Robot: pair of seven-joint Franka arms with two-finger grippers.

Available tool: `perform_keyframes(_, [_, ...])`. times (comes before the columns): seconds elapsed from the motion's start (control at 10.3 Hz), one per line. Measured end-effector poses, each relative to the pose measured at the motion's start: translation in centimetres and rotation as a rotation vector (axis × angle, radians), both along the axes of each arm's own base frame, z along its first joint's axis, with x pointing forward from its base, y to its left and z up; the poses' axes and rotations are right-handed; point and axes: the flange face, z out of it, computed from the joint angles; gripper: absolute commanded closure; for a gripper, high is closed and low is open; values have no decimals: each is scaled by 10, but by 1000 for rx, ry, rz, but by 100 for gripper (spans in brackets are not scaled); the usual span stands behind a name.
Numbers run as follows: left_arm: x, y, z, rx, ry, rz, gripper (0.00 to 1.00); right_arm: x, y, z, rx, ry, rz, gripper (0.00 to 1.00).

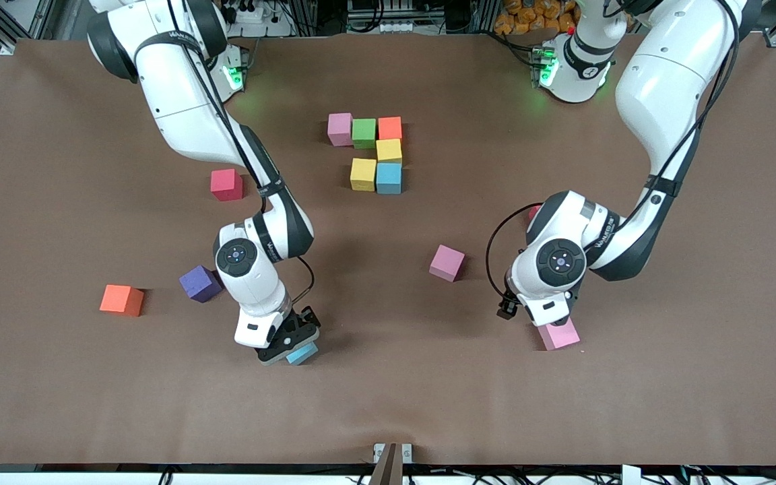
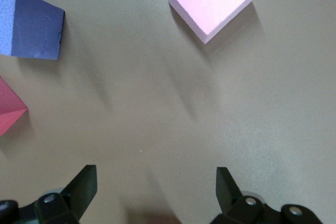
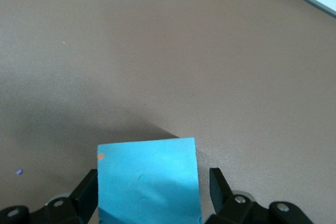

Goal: Form number 2 with 11 blocks
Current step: 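Set the pink cube down with the left gripper while the right holds cyan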

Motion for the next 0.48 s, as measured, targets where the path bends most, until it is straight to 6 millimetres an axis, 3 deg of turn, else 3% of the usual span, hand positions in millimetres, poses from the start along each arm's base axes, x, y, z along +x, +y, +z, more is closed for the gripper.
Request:
perform_keyframes(0.1, [-2,-5,0,0,0,-10,0,0,0,1,1,-1,0,60])
perform_keyframes(0.19, [-5,-12,1,-2,0,-20,0,1,1,2,2,-4,0,70])
perform_keyframes(0.48, [0,-21,17,-19,-32,-39,0,1,0,3,2,-5,0,70])
